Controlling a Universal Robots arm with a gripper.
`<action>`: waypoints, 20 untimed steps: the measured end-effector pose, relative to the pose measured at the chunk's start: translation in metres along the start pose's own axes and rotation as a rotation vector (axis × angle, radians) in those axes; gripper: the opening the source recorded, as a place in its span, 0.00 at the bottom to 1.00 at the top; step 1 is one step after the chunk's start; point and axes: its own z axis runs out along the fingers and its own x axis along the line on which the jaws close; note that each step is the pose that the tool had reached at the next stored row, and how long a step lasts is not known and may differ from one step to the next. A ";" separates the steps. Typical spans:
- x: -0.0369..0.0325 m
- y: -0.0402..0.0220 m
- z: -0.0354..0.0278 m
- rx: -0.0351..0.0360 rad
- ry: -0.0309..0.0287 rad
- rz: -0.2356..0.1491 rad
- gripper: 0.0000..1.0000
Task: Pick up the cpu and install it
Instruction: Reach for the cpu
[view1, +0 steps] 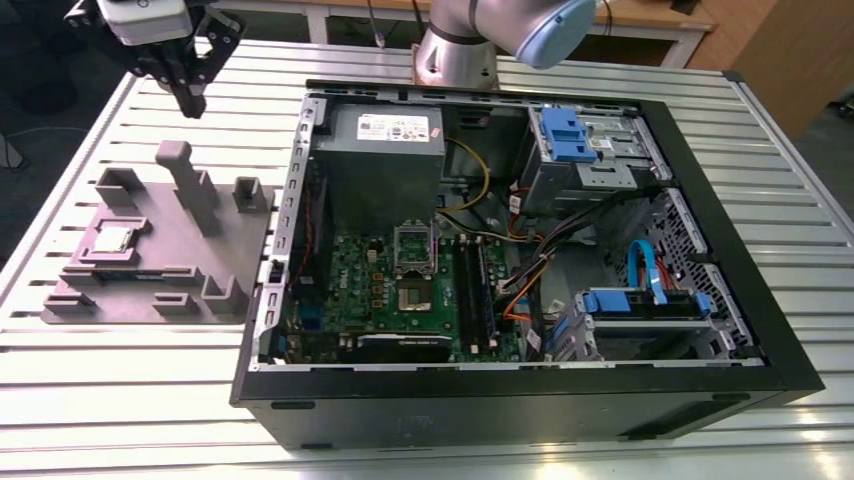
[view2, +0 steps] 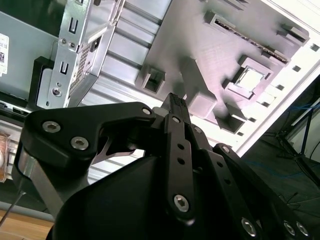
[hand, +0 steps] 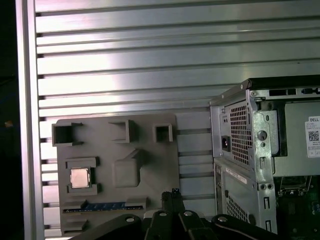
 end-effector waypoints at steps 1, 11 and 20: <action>0.0004 0.0000 0.0001 -0.0001 -0.0001 0.000 0.10; 0.0070 -0.0005 0.0005 0.0000 0.0000 0.000 0.10; 0.0103 -0.0008 0.0008 0.0000 0.0001 0.000 0.10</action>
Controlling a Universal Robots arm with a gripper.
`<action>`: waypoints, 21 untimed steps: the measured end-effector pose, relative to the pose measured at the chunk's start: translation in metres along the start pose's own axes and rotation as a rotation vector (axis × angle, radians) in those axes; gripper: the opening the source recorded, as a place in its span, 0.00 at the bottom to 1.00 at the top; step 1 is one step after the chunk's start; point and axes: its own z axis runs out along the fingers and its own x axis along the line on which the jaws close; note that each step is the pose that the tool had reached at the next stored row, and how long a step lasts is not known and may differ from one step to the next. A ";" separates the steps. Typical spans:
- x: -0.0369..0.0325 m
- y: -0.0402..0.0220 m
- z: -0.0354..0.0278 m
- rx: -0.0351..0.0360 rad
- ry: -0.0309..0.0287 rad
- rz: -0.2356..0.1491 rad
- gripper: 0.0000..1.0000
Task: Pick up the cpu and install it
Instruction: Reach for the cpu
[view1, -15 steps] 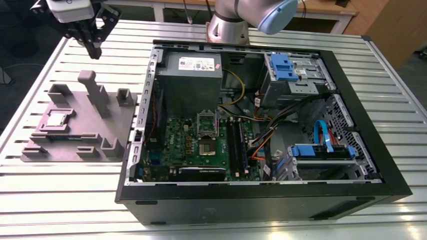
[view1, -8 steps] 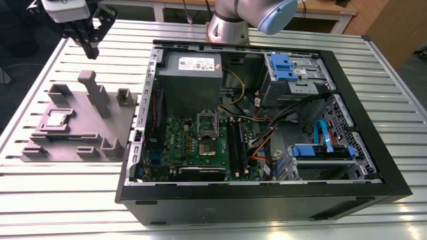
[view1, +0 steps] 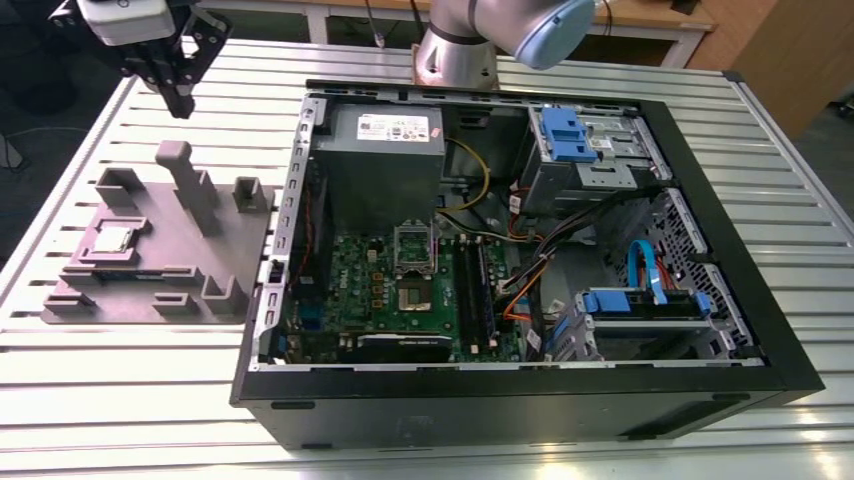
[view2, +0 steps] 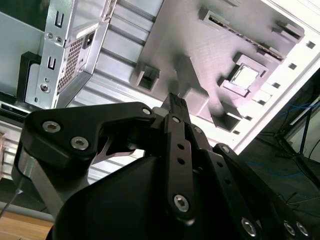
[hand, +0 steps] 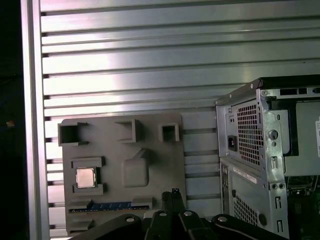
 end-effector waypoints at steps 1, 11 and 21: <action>0.0002 0.0000 0.0001 -0.0001 -0.0001 0.000 0.10; 0.0033 -0.0002 0.0004 0.0001 0.0001 0.000 0.10; 0.0077 -0.0006 0.0008 0.0000 0.0001 0.000 0.10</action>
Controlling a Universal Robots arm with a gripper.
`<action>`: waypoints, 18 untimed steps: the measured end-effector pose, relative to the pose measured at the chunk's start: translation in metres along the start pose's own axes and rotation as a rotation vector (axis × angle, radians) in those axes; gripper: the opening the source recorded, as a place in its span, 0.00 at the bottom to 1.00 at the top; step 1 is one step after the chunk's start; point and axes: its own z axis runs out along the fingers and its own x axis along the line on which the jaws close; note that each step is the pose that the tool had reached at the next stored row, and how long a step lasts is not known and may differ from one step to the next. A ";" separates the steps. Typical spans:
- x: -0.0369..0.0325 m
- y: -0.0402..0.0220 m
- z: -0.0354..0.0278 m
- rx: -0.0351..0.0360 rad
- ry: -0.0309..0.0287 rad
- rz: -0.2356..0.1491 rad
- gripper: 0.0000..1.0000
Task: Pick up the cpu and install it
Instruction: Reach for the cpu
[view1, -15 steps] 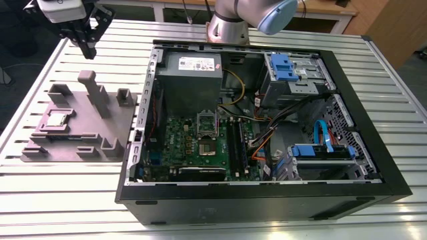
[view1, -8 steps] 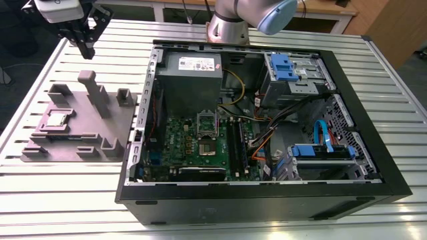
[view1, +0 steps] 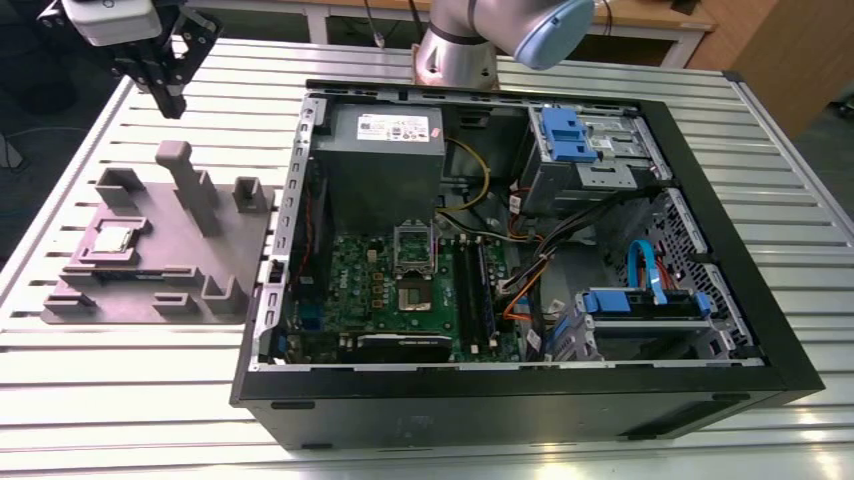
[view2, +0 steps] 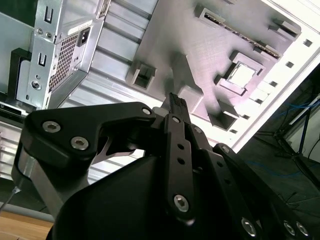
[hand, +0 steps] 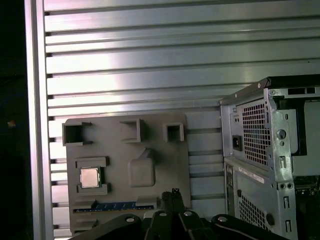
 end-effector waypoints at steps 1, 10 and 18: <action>0.0009 -0.0001 0.0001 -0.0001 -0.0001 0.000 0.10; 0.0139 -0.0011 0.0004 -0.0001 -0.0002 0.000 0.10; 0.0210 -0.0017 0.0007 -0.0001 0.0000 0.000 0.10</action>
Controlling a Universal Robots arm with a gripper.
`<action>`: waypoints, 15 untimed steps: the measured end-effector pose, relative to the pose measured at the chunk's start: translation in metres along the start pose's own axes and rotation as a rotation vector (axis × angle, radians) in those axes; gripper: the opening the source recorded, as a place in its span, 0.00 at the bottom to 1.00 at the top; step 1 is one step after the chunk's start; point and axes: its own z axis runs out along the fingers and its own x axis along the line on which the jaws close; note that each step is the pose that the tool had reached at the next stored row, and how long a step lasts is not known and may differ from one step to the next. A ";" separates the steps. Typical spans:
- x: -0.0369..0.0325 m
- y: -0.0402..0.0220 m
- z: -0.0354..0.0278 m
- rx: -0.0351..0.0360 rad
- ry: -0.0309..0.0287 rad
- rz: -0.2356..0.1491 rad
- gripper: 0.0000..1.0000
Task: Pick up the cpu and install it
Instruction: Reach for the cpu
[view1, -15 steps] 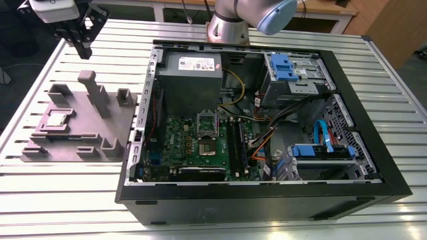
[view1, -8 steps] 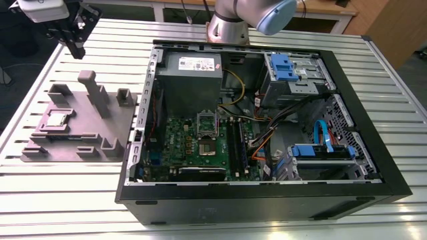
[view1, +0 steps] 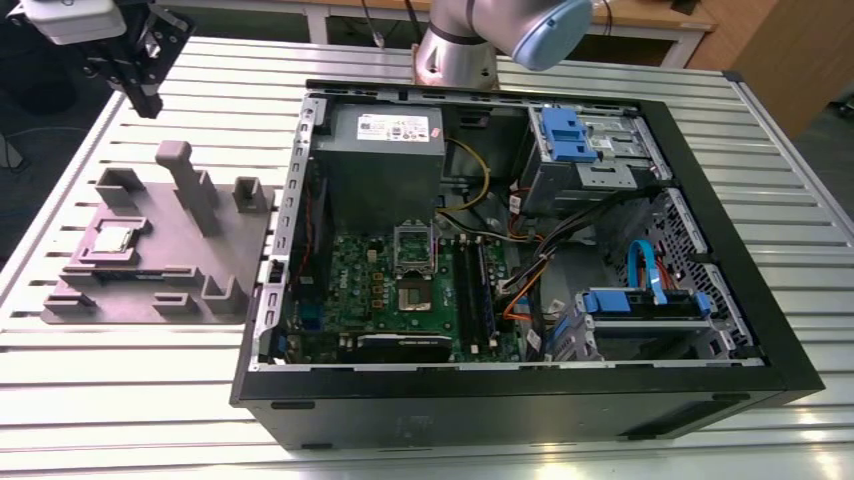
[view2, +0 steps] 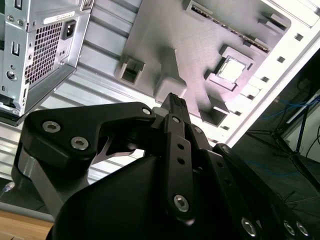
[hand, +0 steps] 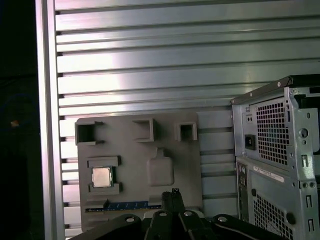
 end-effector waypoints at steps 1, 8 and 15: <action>0.0008 -0.0001 0.0000 0.0000 0.0000 0.000 0.10; 0.0050 -0.0004 0.0004 0.0000 0.0002 0.000 0.10; 0.0074 -0.0006 0.0006 0.0000 0.0006 0.000 0.10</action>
